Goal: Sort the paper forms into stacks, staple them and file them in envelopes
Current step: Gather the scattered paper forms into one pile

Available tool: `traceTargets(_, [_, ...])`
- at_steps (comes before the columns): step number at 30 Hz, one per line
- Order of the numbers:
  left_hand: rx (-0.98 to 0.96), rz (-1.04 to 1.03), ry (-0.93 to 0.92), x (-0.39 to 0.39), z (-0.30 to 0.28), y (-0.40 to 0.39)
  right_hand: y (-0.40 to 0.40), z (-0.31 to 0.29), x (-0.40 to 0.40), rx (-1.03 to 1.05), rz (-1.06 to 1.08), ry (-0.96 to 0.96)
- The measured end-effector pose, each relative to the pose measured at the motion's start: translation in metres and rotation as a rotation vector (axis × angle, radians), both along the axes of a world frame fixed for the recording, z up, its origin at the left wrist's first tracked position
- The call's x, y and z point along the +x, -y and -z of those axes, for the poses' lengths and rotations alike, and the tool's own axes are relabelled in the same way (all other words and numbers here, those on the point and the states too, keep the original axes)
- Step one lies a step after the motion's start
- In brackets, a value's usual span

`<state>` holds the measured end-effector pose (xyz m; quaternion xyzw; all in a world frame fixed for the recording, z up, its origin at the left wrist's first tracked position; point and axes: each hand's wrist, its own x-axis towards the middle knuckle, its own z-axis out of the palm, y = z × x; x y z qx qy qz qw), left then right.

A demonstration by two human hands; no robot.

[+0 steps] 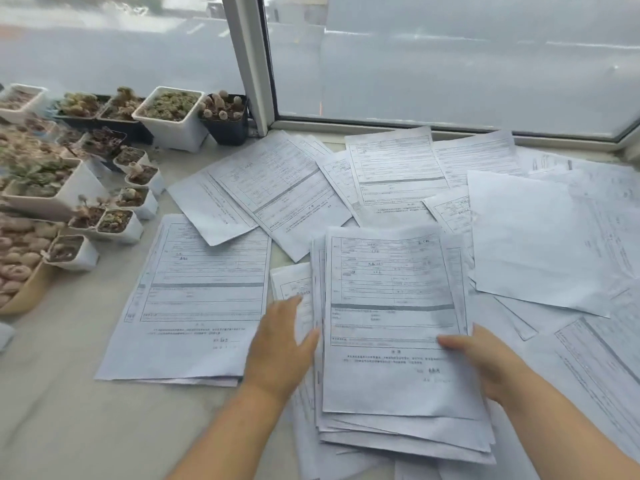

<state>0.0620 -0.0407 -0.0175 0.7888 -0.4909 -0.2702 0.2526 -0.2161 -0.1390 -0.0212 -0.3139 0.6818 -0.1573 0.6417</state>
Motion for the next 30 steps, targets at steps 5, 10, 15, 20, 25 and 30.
traceTargets(5, [0.422, -0.045, 0.308, 0.092, 0.013, -0.052, -0.003, 0.004, 0.000, -0.009, 0.060, -0.060])
traceTargets(10, [0.466, -0.058, 0.357, 0.108, 0.024, -0.067, -0.003, 0.004, 0.001, -0.038, 0.046, -0.058])
traceTargets(15, [0.081, -0.017, 0.440, 0.136, 0.031, -0.075, -0.006, -0.001, 0.005, -0.034, 0.039, -0.060])
traceTargets(20, [0.056, -0.147, 0.075, 0.169, 0.003, -0.073, -0.021, -0.016, 0.027, 0.005, -0.022, 0.051])
traceTargets(25, [-0.273, -0.081, 0.083, 0.169, -0.024, -0.091, -0.046, -0.011, 0.079, 0.041, -0.090, 0.122])
traceTargets(30, [-0.525, 0.316, 0.189, 0.103, -0.027, -0.117, -0.055, 0.003, 0.110, 0.060, -0.057, 0.098])
